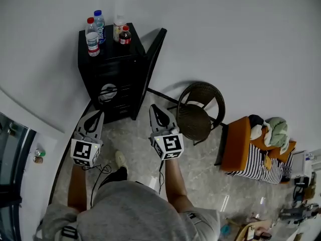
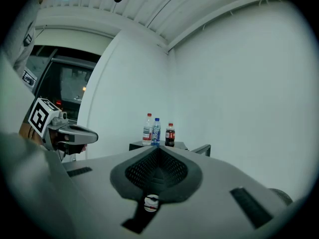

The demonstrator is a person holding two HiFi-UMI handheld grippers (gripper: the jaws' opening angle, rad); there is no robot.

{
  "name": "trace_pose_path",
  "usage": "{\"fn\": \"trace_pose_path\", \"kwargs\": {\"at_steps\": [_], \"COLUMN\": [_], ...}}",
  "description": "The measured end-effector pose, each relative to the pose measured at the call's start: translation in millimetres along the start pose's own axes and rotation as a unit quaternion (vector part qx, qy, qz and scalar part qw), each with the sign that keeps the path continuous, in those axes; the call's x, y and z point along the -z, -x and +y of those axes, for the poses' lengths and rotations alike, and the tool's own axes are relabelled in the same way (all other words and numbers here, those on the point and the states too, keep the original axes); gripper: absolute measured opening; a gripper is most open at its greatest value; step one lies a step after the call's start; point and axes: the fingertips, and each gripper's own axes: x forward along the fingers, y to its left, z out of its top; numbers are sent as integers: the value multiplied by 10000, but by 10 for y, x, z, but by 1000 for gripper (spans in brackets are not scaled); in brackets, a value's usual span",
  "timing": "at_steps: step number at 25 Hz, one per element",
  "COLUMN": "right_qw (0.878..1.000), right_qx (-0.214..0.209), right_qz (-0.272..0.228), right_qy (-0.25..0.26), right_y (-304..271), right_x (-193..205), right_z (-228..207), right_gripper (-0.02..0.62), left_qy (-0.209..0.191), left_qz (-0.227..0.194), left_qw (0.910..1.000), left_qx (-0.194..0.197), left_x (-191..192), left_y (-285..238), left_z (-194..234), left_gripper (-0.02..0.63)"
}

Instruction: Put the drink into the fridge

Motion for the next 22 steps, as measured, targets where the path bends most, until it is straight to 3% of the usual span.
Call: {"fn": "trace_pose_path", "kwargs": {"at_steps": [13,22], "right_qw": [9991,9957], "right_qx": [-154,-612], "right_qz": [-393,-613], "right_qy": [-72,-343], "right_y": [-1295,-1841], "right_x": [-219,-418], "right_z": [-244,-362], "right_gripper": [26,26], "left_qy": [-17,-7], "left_qz": [-27,26], "left_qw": [9999,9989], "left_qx": [-155,-478], "left_x": [32,35], "left_y": [-804,-1102], "left_z": [976,1339], "left_gripper": [2,2]}}
